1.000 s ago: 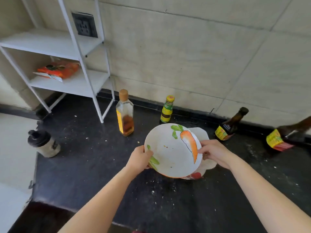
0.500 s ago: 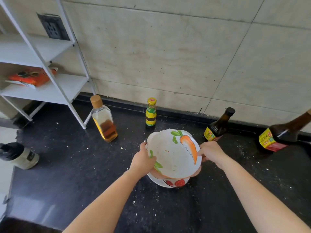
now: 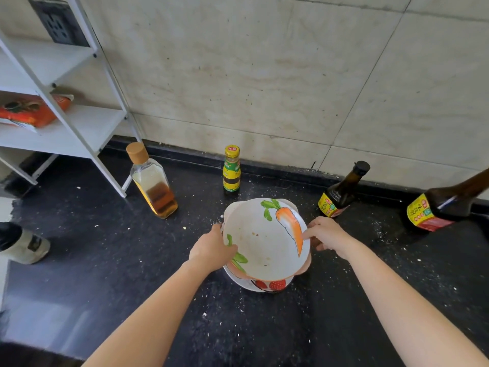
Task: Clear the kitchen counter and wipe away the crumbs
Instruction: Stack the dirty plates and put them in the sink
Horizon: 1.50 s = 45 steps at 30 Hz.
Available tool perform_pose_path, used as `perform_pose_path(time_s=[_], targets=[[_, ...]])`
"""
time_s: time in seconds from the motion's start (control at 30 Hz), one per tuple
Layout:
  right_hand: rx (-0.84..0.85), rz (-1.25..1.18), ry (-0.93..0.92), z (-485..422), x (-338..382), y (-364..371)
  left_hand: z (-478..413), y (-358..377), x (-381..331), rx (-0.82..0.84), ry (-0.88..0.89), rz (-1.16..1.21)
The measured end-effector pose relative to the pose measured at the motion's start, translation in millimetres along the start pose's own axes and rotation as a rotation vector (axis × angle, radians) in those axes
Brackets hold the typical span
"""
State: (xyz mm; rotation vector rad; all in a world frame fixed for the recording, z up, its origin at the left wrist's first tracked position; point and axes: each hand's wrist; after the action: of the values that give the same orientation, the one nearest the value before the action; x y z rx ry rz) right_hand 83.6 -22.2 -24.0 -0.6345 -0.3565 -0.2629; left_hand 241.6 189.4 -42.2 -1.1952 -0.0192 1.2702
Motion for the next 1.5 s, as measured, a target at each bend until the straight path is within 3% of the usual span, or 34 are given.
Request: perform_pose_path(time_s=[0.07,0.2,0.33,0.7,1.0,1.23,1.5], targets=[[0.036,-0.135,0.039,-4.3,-2.9,1.4,2.5,-0.3,2.5,-0.047,-0.076,0.096],[0.194,-0.326,0.137,-13.1,-11.1,16.6,10.3,14.8,12.9,-0.014,-0.263,0.652],[0.301,-0.432,0.168,-15.9,-20.1,33.8,17.5,34.3,20.3,0.009,-0.276,0.989],[0.227,-0.591,0.179,-2.2,-26.8,50.0,26.1,38.8,17.6,-0.029,-0.263,1.105],[0.231,-0.525,0.016,36.5,-3.0,85.5,74.9,8.3,50.6,-0.174,-0.211,1.152],[0.376,-0.347,-0.118,95.2,37.7,165.6,157.1,-25.1,129.1,-0.404,-0.254,1.227],[0.55,-0.097,-0.267,195.4,85.2,313.4,283.6,-70.6,260.0,-0.646,-0.284,1.274]])
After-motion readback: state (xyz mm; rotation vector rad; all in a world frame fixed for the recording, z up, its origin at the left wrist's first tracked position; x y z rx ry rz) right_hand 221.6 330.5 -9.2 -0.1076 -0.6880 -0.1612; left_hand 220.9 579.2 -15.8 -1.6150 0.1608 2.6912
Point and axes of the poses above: each hand's wrist, its own z-axis away from the middle knuckle, its own y-axis out of the palm, x = y × z, and after that the axes turned 10 degrees about y, right-handed
